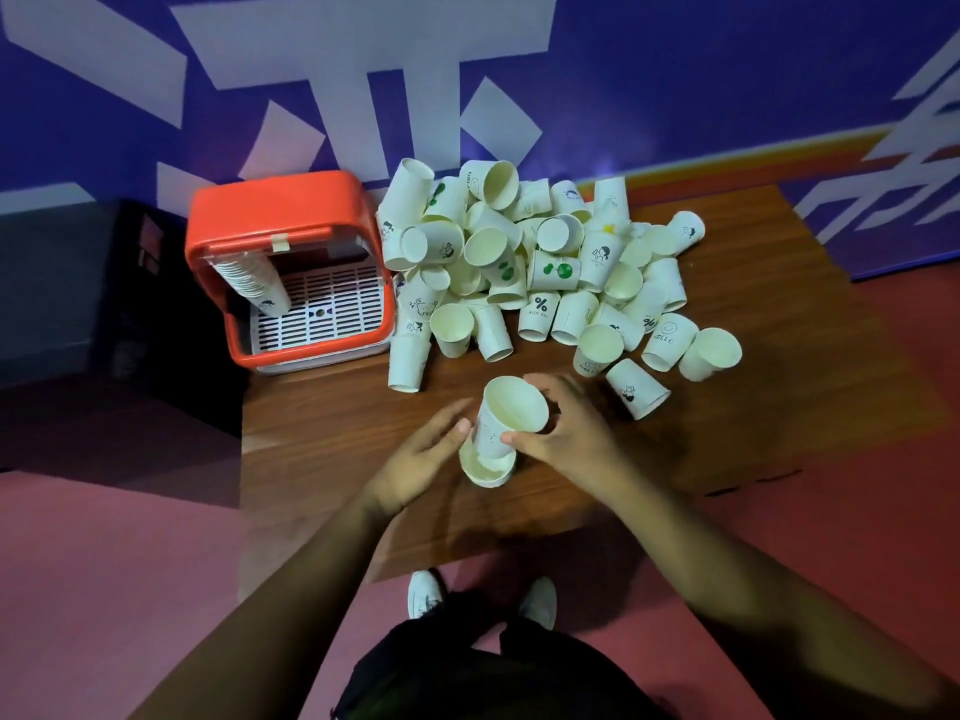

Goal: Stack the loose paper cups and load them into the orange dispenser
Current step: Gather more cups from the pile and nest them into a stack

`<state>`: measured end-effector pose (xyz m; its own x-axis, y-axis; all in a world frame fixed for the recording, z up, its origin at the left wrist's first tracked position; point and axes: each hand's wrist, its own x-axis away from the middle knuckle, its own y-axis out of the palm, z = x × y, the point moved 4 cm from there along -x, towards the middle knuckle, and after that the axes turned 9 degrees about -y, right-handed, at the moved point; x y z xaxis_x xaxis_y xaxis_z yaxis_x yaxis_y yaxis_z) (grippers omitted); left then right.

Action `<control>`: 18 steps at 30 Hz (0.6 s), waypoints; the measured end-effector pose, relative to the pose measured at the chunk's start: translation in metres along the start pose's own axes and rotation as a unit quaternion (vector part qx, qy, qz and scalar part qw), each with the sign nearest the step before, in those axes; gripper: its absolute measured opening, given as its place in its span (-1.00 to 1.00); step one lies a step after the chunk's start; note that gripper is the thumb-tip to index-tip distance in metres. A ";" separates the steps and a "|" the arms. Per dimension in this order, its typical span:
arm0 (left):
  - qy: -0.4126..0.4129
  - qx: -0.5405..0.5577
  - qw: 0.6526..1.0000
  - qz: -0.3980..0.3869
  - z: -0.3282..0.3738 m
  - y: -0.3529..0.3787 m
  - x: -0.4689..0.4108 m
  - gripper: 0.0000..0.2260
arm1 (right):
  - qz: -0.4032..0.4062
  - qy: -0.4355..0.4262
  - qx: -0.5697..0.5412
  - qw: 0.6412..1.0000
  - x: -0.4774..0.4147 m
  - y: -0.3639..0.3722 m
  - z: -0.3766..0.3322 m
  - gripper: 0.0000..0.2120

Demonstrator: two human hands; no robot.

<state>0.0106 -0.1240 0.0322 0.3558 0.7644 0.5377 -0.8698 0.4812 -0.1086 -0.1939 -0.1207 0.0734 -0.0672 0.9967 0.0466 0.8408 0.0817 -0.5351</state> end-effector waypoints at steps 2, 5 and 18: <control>-0.001 -0.004 1.000 -0.010 -0.002 -0.004 0.001 -0.60 | 0.016 0.001 -0.005 1.000 0.003 0.000 0.001 -0.34; 0.000 -0.017 0.999 -0.035 -0.008 -0.008 0.000 -0.64 | 0.024 -0.004 -0.007 1.000 0.009 0.007 0.002 -0.34; 0.089 -0.125 0.984 -0.090 -0.014 -0.011 -0.028 -0.51 | -0.019 0.021 0.109 0.994 0.025 0.051 0.019 -0.20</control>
<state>0.0152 -0.1449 0.0066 0.5705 0.7090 0.4146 -0.6834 0.6898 -0.2391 -0.1631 -0.0917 0.0310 -0.0704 0.9921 0.1039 0.7015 0.1233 -0.7019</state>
